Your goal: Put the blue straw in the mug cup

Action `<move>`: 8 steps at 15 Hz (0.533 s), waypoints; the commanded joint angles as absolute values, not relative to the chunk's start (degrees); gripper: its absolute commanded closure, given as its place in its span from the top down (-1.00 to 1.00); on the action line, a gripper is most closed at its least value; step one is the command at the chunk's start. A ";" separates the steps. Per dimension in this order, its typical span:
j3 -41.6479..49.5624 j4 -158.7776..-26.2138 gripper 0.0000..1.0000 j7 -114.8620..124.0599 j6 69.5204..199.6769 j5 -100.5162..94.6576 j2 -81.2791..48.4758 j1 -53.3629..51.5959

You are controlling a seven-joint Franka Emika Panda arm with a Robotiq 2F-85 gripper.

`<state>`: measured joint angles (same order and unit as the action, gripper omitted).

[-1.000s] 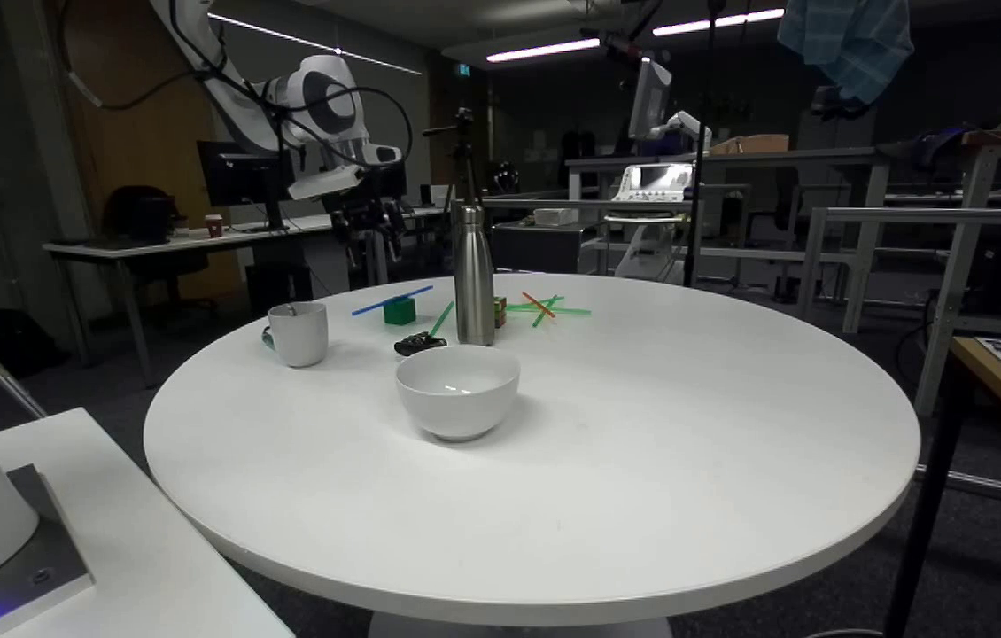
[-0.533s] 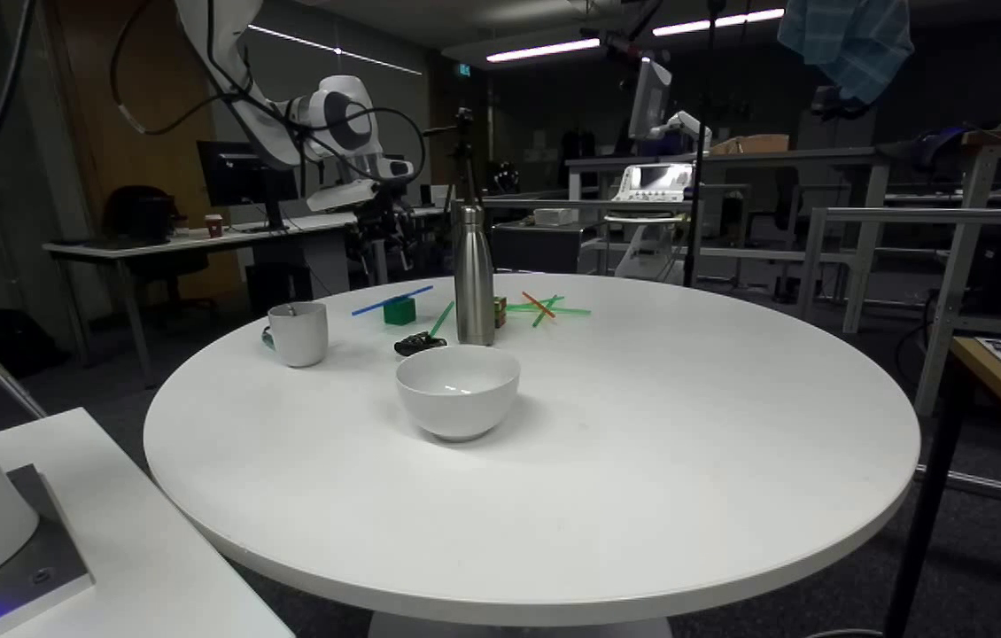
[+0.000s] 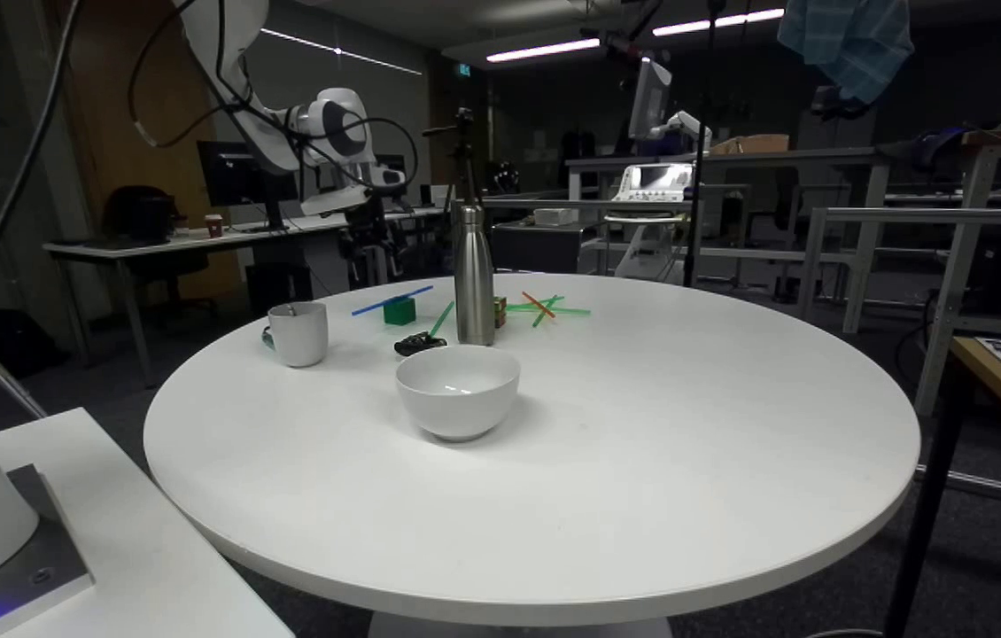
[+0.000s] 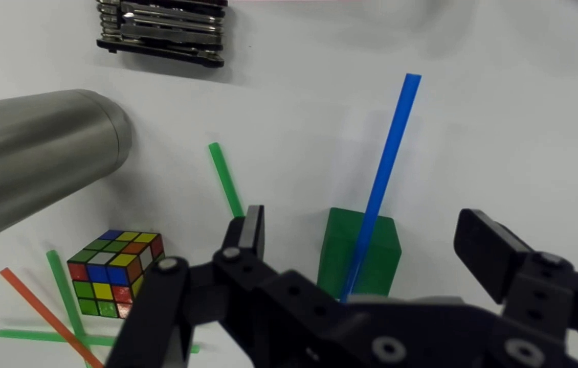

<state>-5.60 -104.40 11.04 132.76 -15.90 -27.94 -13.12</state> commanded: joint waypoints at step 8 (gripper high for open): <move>-3.82 -101.93 1.00 13.07 129.85 -13.77 -32.04 -14.10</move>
